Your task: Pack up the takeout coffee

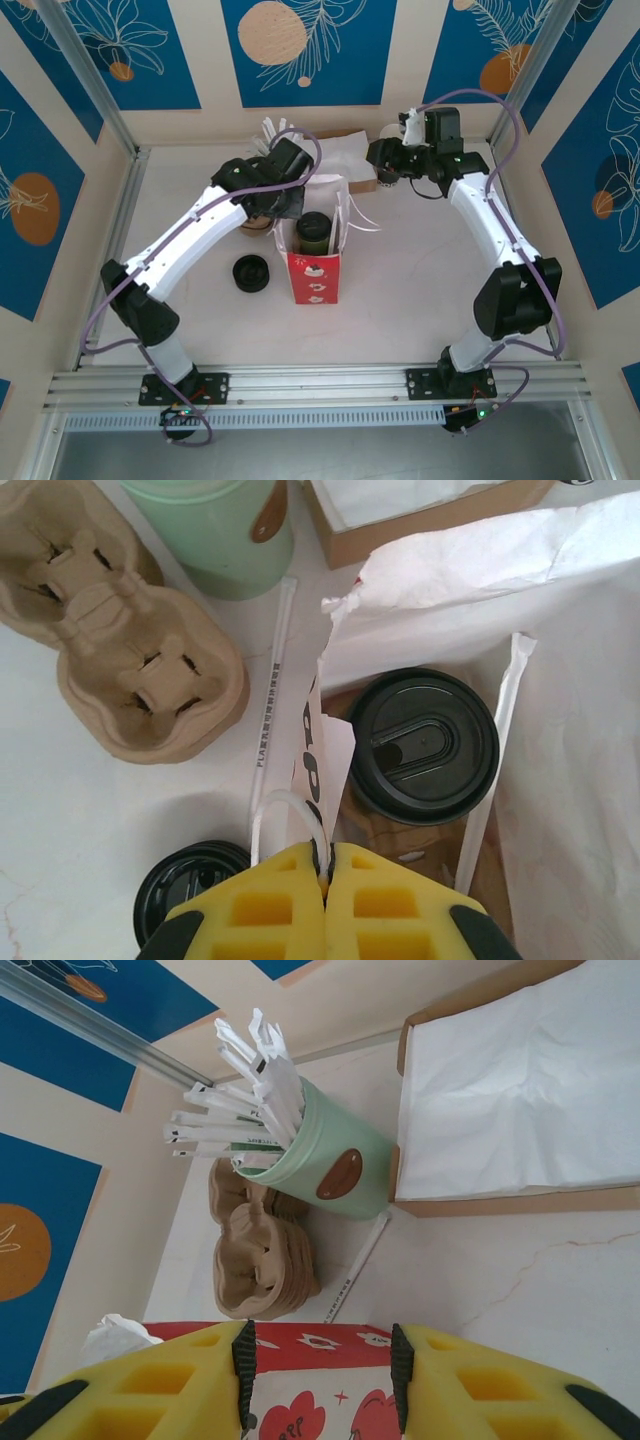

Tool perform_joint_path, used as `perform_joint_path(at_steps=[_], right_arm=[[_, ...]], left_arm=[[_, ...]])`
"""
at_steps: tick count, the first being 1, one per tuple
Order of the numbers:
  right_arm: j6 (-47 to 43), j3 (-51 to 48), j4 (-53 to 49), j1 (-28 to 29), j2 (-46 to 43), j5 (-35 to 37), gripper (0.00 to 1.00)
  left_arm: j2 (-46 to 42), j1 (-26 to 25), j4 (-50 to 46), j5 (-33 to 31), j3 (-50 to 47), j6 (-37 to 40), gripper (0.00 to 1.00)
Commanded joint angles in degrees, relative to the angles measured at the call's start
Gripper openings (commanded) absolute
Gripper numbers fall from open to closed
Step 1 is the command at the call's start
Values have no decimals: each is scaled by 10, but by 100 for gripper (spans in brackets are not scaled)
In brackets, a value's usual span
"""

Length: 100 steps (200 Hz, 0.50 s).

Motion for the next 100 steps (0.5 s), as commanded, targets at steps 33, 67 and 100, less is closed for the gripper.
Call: perform_joint_path(at_steps=[33,67,100], right_arm=[[-8,62,-25,25,52,17,44],[-16,110,-54,45,104,43,45],[-14,138,-78,73,134,118,45]], left_arm=[[-48,24,-10,-2,-26,15,3],[-57,37,-17,-1,-32,27,3],[-66,38,-11,-10,-37,35,4]])
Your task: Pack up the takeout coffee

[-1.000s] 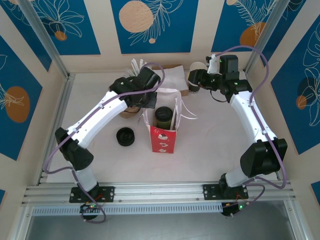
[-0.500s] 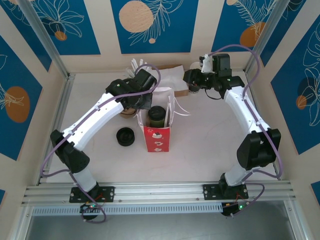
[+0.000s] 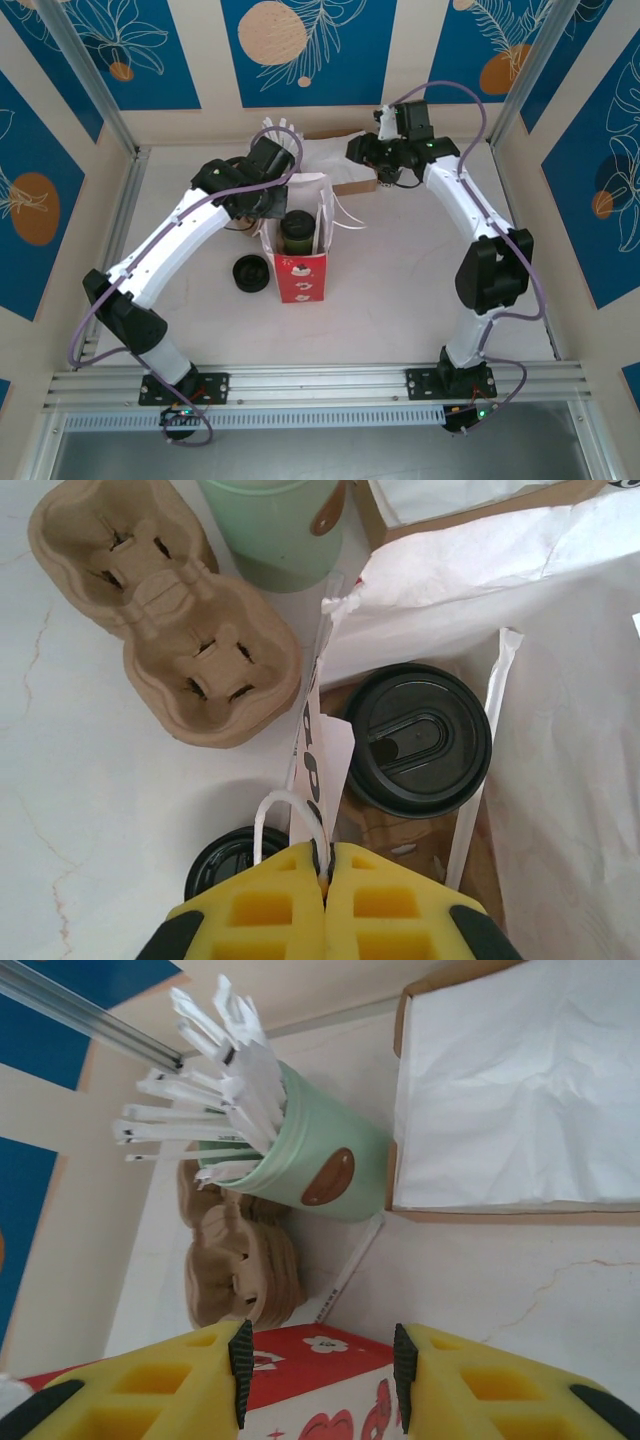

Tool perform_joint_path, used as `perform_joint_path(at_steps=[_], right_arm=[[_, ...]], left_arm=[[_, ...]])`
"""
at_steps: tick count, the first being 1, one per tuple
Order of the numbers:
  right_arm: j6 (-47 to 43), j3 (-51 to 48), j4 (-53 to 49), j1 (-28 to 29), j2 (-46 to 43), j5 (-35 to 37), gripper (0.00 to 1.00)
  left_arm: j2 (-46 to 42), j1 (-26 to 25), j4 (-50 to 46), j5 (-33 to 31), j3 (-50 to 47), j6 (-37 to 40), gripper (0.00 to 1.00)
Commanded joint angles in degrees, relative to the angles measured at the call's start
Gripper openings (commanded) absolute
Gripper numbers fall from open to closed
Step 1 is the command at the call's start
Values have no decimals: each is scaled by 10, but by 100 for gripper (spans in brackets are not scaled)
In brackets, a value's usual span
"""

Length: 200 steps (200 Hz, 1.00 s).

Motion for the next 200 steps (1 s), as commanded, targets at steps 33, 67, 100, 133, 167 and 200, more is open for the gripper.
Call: perform_joint_path(at_steps=[33,67,100,133,167,200], right_arm=[[-17,55,-43,41,51,134,45],[-48,79,-32,53,84,188,47],[-69,85,3,65,105,240,49],[-90,146,-9,68,167,255,51],[-124,247,-57,73,252,293,55],[-146,323,-73,76,325,319,59]], left_arm=[[-33,7,-3,3,2,26,24],[-62,9,12,23,8,34,41],[-89,9,10,38,31,34,44],[-132,8,20,30,30,46,53],[-166,8,44,73,16,80,53],[-212,8,101,89,-40,88,60]])
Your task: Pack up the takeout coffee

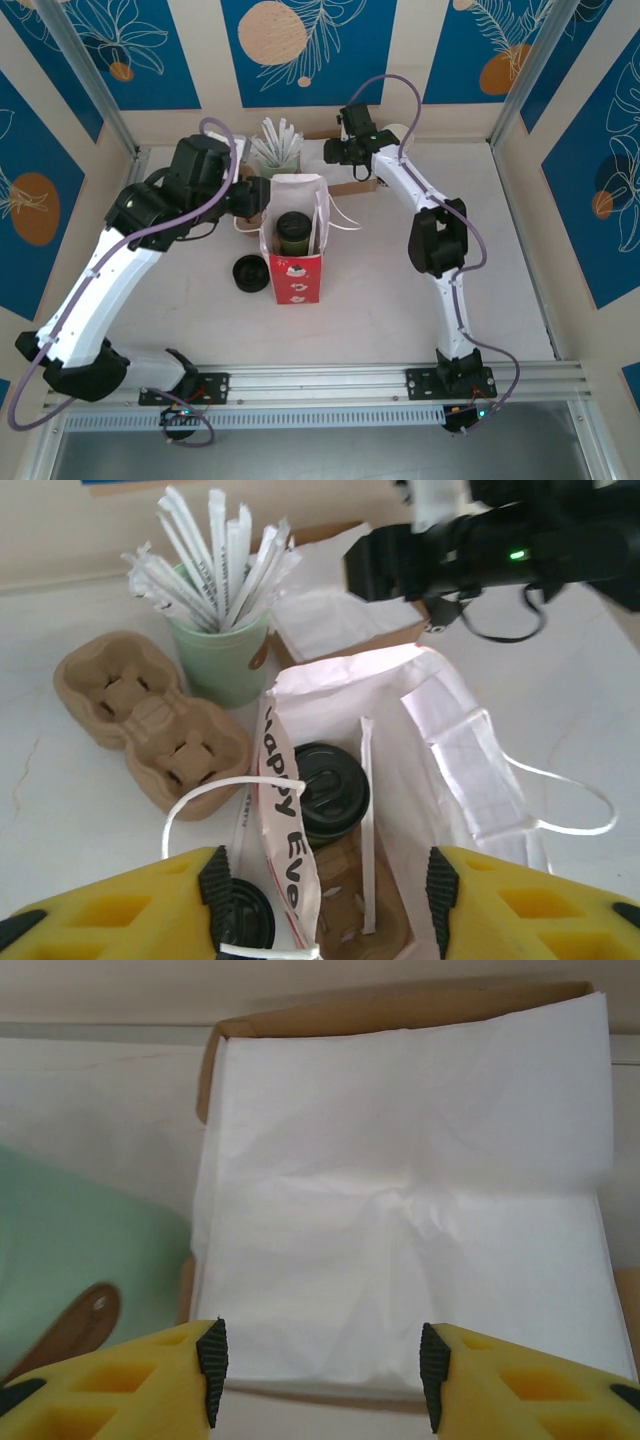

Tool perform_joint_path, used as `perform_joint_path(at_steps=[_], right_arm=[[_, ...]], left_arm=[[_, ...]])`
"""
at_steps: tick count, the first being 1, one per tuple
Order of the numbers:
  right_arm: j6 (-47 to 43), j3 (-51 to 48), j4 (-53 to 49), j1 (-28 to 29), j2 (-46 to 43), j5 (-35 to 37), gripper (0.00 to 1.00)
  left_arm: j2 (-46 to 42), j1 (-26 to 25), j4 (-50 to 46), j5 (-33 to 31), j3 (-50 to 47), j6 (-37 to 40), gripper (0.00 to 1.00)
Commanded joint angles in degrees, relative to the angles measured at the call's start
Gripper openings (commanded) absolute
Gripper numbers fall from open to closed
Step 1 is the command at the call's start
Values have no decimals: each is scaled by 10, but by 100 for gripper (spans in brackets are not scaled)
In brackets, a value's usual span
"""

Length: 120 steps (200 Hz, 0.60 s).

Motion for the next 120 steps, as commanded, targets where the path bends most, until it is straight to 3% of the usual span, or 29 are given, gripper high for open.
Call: perform_joint_path(at_steps=[1,54,120], right_arm=[[-34,57,-30,5,47,42,59],[-73,207,-84,9,178,94,72],[-98,250,-51,-1,241,123,80]], left_arm=[[-27,5,44,25,-31,17,60],[-51,6,38,13,-47,16,60],[-71,6,28,-1,-69,6,56]])
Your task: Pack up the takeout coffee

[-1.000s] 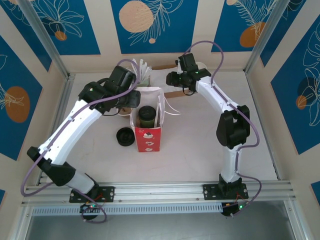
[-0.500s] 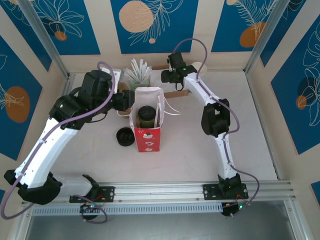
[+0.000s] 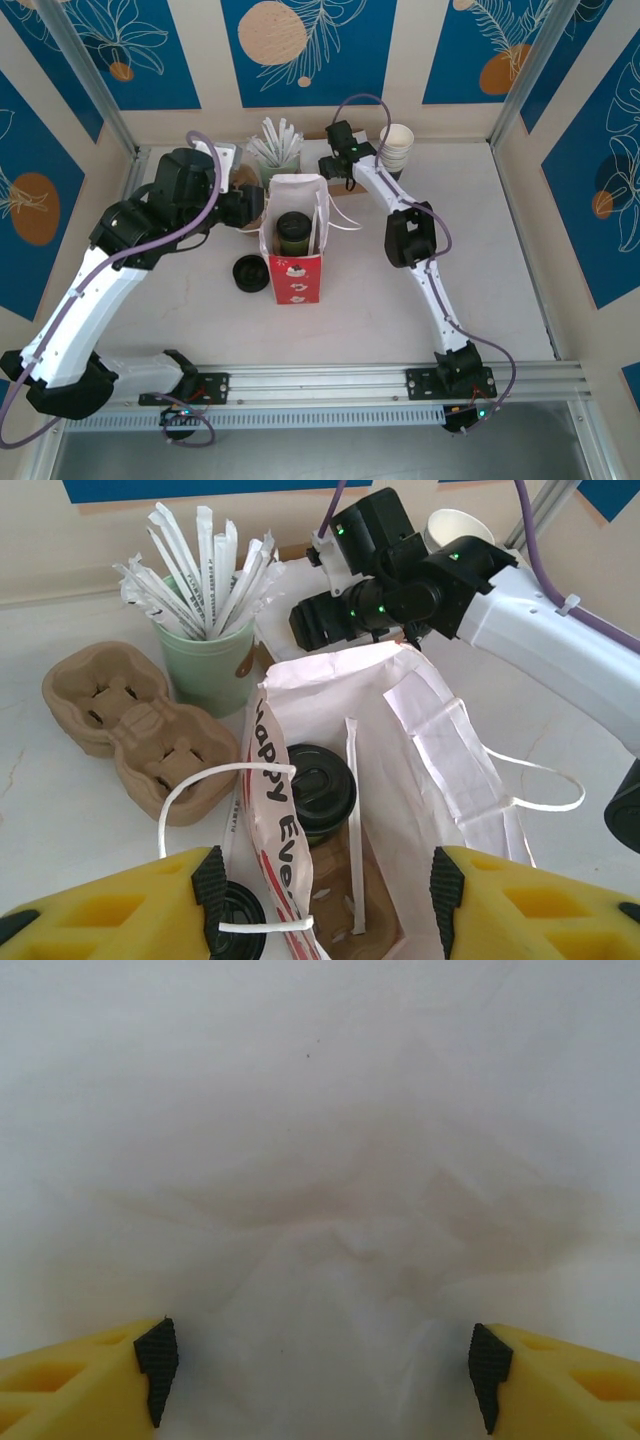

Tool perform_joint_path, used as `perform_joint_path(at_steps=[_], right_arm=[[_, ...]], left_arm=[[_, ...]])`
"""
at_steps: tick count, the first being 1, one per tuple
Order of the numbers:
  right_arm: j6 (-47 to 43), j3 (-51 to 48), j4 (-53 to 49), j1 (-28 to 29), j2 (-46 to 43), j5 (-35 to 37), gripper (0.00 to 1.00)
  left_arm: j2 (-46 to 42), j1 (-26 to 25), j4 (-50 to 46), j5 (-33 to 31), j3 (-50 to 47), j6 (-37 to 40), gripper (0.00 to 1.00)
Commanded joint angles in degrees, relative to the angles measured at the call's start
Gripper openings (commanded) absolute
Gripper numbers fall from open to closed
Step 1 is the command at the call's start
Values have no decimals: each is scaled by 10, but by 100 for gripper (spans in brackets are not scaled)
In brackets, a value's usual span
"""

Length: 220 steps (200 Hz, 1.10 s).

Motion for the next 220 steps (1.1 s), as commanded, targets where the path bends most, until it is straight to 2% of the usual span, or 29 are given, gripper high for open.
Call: perform_joint_path(at_steps=[1,52,114,145,182,220], right_arm=[[-18,39,11,-5,19,27,80],[-26,40,16,-8,28,7,77],[-28,39,14,-6,13,-18,54],[-18,35,21,-3,-7,-29,38],[-13,32,29,3,-24,-32,28],[-13,36,38,10,-54,-39,23]], left_arm=[[-17,6,-2,-12,-14,4,56],[-42,6,3,-26,-39,-5,55],[-39,6,4,-28,-37,-5,54],[-35,6,4,-27,-40,-7,54],[-36,5,3,-29,-41,-6,54],[-35,6,-4,-41,-38,-3,55]])
